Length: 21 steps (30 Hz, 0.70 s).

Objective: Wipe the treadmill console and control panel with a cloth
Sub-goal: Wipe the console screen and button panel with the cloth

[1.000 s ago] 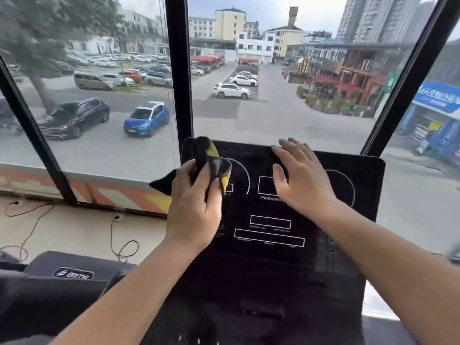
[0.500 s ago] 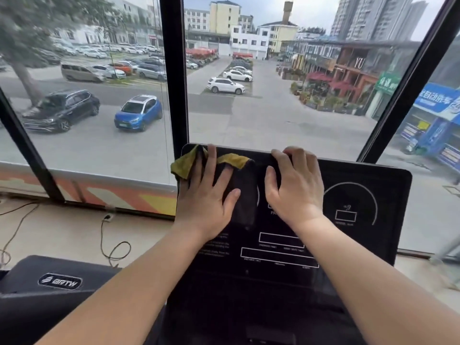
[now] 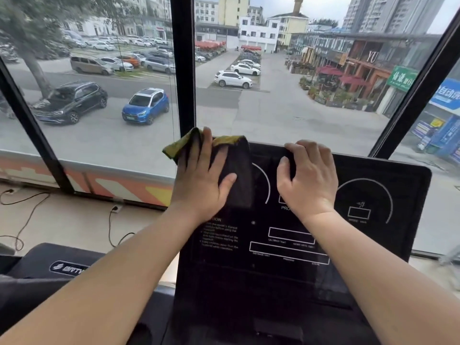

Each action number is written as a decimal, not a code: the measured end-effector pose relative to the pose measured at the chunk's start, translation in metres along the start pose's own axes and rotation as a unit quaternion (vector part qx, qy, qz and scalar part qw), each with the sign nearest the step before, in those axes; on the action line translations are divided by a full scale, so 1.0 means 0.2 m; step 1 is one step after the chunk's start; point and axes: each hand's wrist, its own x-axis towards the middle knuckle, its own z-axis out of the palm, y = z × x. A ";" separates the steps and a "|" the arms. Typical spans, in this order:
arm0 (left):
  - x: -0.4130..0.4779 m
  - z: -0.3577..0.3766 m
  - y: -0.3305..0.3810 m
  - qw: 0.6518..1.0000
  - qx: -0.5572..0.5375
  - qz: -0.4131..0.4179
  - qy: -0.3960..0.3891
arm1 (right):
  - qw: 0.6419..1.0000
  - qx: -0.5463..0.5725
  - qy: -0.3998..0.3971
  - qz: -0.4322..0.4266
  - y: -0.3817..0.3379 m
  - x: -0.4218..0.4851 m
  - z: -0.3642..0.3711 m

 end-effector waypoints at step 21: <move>-0.21 -0.04 0.12 0.991 -0.047 0.081 0.094 | 0.999 0.001 0.025 -0.020 0.01 -0.02 0.03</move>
